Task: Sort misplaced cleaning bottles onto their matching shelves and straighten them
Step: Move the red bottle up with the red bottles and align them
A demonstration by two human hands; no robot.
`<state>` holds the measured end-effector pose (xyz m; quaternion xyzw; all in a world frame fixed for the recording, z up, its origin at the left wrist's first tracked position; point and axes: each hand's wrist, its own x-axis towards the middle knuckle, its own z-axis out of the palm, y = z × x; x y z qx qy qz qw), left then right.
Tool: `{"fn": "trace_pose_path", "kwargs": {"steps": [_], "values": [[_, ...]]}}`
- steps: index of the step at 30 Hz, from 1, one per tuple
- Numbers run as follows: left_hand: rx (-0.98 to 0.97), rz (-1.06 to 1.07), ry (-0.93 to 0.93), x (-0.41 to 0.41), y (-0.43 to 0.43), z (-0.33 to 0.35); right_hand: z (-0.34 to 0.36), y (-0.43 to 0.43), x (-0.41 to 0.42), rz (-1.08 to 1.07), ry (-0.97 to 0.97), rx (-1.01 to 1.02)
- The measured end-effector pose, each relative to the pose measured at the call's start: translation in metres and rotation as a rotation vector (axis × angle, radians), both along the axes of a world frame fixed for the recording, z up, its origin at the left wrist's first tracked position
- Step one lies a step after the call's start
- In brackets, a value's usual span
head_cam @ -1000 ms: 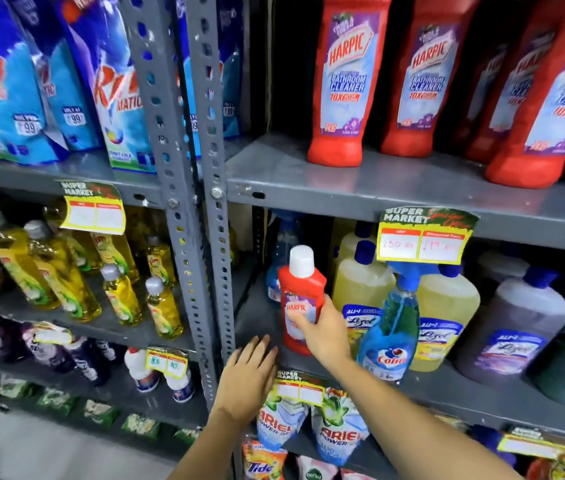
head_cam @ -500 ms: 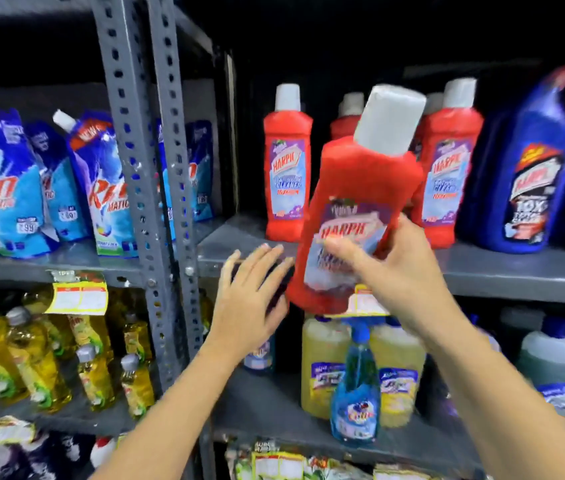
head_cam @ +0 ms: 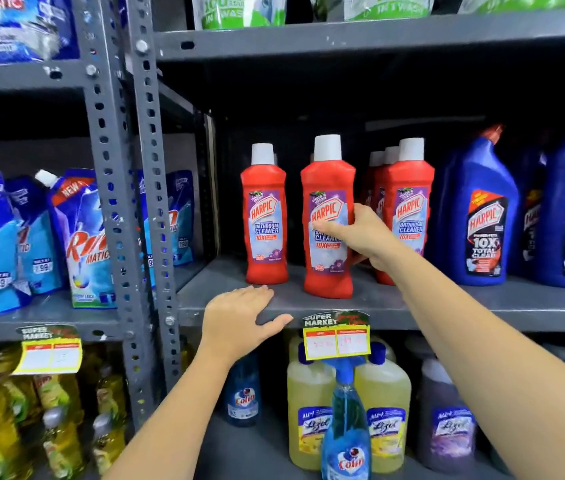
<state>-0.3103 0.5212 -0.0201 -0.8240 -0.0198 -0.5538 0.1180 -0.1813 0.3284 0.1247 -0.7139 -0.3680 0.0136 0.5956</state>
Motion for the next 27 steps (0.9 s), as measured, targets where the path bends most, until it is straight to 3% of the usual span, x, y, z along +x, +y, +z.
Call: {"fn": "trace_pose_path", "kwargs": {"steps": [6, 10, 27], "values": [[0.043, 0.011, -0.058, 0.004, 0.003, -0.002, -0.016, -0.015, 0.005, 0.090, 0.029, -0.089], [0.069, 0.018, -0.074, 0.005, 0.003, -0.004, -0.047, -0.021, 0.014, 0.006, -0.015, -0.176], [0.117, 0.014, -0.143, 0.008, 0.006, -0.005, -0.060, 0.010, 0.056, -0.049, -0.130, -0.212]]}}
